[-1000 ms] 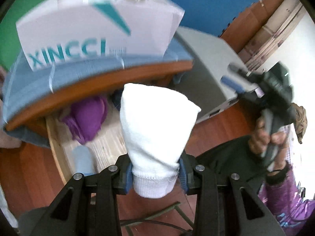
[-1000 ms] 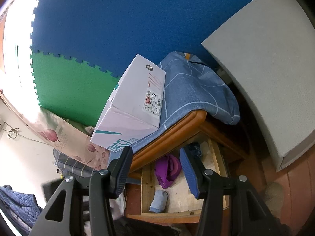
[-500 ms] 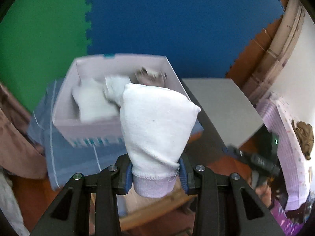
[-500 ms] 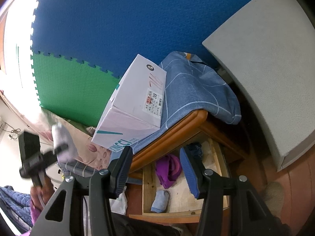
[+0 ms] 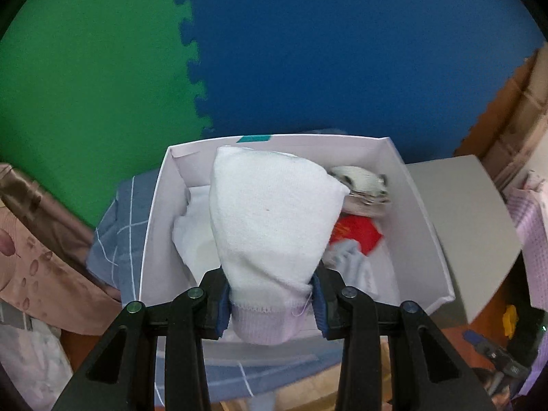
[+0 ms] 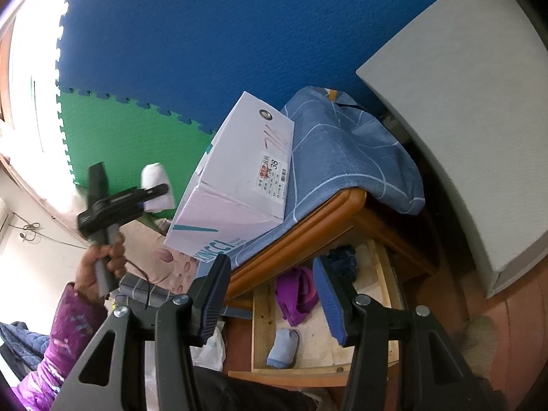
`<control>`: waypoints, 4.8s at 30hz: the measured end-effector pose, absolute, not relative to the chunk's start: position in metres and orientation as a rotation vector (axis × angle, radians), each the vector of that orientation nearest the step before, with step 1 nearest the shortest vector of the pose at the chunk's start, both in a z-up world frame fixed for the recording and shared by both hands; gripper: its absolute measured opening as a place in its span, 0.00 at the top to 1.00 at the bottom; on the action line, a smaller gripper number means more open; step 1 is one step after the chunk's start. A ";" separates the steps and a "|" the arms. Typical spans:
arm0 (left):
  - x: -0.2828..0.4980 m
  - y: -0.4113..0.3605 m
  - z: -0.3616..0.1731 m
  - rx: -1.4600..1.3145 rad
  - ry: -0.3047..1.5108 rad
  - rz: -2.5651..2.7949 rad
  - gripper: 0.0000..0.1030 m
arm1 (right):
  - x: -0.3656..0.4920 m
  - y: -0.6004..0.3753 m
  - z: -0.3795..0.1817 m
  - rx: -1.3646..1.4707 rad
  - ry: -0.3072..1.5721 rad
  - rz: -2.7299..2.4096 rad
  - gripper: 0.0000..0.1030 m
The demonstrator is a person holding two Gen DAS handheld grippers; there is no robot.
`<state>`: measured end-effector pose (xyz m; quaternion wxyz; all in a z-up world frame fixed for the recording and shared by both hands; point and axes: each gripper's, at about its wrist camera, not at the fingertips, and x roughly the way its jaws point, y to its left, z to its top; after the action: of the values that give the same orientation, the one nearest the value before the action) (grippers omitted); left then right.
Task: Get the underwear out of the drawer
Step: 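Lift the white sock and release it into the shoe box, then move the right tool down into the drawer toward the navy lace item, then grasp the dark navy lace underwear with the right tool, then carry the navy lace underwear up and release it into the shoe box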
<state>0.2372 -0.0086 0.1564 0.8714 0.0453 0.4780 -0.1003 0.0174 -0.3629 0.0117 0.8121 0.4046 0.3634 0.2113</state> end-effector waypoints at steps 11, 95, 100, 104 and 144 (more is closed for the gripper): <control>0.297 -0.003 0.121 0.087 1.070 -0.122 0.65 | 0.020 -0.362 0.010 0.863 0.791 0.460 0.50; 0.011 0.110 0.035 -0.235 0.693 -0.172 0.04 | 0.113 -0.067 -0.209 -1.128 0.942 0.436 0.42; 0.011 0.109 0.035 -0.231 0.691 -0.170 0.04 | 0.116 -0.068 -0.216 -1.156 0.990 0.432 0.74; 0.011 0.109 0.035 -0.235 0.693 -0.173 0.04 | 0.108 -0.070 -0.201 -1.142 1.054 0.468 0.80; 0.017 0.062 0.015 -0.075 0.782 -0.207 0.03 | 0.048 -0.200 -0.013 0.231 1.064 0.661 0.85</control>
<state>0.0172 0.0624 0.0154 0.9186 -0.0367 0.3802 -0.1008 0.0480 -0.2004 -0.0132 0.8039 0.1077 0.4968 0.3087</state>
